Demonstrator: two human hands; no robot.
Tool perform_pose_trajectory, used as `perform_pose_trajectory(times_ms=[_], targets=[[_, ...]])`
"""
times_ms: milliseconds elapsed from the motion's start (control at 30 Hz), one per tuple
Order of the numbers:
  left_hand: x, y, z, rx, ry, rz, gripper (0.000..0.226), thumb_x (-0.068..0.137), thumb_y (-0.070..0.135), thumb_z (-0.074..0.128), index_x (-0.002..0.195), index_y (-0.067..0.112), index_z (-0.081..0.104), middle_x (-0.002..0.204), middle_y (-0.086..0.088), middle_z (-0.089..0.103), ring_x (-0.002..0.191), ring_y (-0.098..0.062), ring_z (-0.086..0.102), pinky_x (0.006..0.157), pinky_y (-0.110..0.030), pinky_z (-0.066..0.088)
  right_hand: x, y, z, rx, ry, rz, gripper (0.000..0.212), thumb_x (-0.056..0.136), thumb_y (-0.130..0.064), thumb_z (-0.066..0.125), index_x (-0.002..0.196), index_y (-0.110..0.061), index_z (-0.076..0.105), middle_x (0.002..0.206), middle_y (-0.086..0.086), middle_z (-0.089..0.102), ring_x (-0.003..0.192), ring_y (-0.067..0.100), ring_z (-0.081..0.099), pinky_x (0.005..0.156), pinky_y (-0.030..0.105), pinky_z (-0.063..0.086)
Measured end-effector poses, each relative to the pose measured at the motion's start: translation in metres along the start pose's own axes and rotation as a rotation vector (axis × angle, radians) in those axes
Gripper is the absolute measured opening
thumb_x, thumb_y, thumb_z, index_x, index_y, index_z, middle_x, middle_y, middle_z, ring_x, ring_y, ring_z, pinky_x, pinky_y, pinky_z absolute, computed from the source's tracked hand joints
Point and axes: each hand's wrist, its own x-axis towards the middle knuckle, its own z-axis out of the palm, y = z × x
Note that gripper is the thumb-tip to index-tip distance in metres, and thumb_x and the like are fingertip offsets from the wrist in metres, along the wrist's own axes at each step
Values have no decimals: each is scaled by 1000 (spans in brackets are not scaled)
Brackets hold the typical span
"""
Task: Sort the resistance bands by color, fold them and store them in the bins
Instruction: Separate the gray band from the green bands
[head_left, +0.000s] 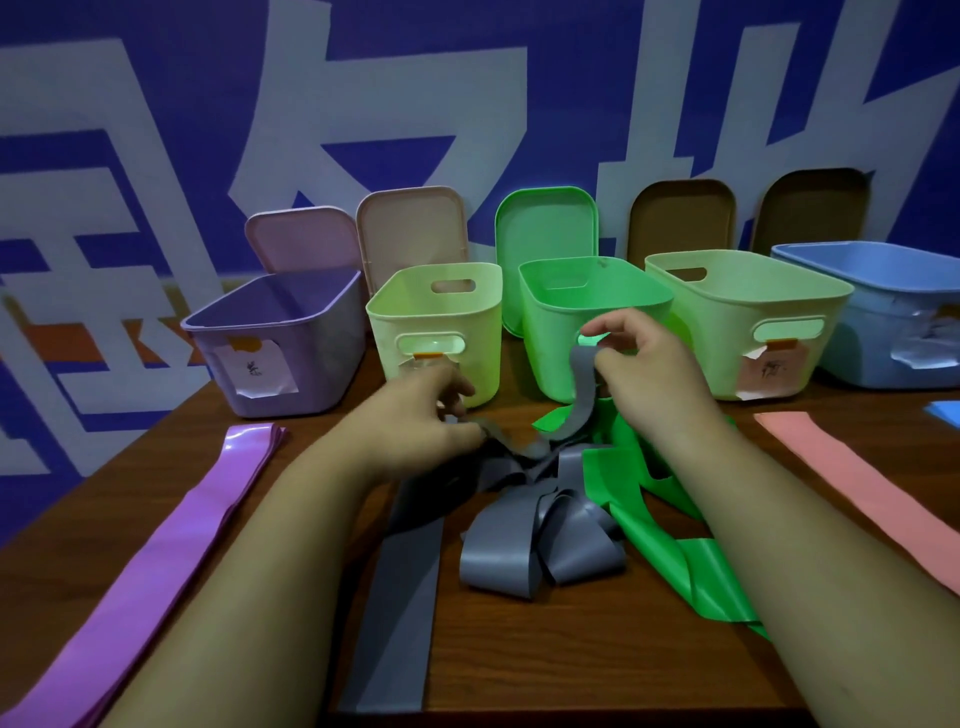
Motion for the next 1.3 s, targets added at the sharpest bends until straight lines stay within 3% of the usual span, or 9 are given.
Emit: perform_pose_trajectory(times_ms=[133, 267, 400, 533, 767, 933, 1033, 1100, 1300], targets=[[-3, 6, 6, -102, -188, 101, 60, 86, 36, 72, 144, 34, 57, 131, 21, 60, 122, 1, 57, 107, -28, 49, -4, -5, 7, 139, -61, 35, 32, 95, -13, 60, 98, -41, 77, 101, -11, 75, 91, 30, 72, 83, 52, 61], [0, 13, 16, -274, -163, 110, 58, 84, 42, 66, 140, 33, 59, 133, 18, 65, 123, -2, 63, 110, -35, 52, -4, -9, 11, 331, -82, 52, 33, 100, -11, 57, 97, -38, 76, 104, 5, 74, 103, 43, 71, 92, 61, 61], [6, 13, 30, -310, -40, 174, 42, 94, 26, 77, 133, 33, 62, 122, 13, 72, 109, -9, 71, 103, -44, 58, -2, -9, 11, 376, -59, 38, 27, 98, -17, 59, 100, -40, 74, 106, 11, 72, 100, 50, 67, 91, 68, 56], [8, 10, 31, -256, -5, 231, 50, 88, 17, 85, 124, 46, 66, 109, 17, 69, 94, -19, 72, 90, -44, 63, -2, -7, 11, 401, -59, 39, 27, 97, -19, 58, 99, -41, 74, 106, 9, 74, 105, 47, 68, 90, 68, 58], [10, 9, 36, -248, 123, 315, 20, 89, 19, 86, 103, 32, 83, 93, 16, 70, 76, 0, 64, 72, -17, 51, -5, -9, 9, 434, -37, 72, 32, 101, -14, 56, 97, -39, 74, 102, 2, 75, 105, 35, 71, 94, 68, 58], [4, 8, 26, -374, 270, 309, 19, 87, 12, 86, 97, 29, 85, 90, 5, 75, 80, -12, 67, 78, -40, 62, -13, -6, 9, 382, -51, 71, 19, 89, -35, 61, 102, -40, 73, 110, -2, 75, 107, 33, 71, 94, 70, 56], [0, 23, 5, -460, 344, 269, 21, 88, 5, 83, 94, 25, 85, 89, 2, 78, 74, -21, 69, 77, -47, 63, -19, -9, 5, 299, -89, 31, 20, 98, -26, 62, 104, -42, 72, 111, -10, 72, 105, 27, 70, 97, 59, 58], [-2, 37, -16, -438, 383, 287, 16, 88, 3, 83, 97, 16, 85, 91, 1, 79, 77, -28, 71, 76, -45, 63, -22, -12, 5, 246, -123, -3, 32, 103, -16, 62, 102, -47, 72, 109, -16, 70, 99, 26, 69, 88, 46, 58], [-11, 77, -85, -314, 437, 267, 15, 92, 12, 81, 104, 21, 84, 95, 5, 80, 85, -17, 75, 79, -37, 64, -20, -54, 11, 132, -288, -117, 38, 101, -7, 65, 107, -42, 75, 120, -5, 64, 103, 15, 63, 81, 27, 52]])
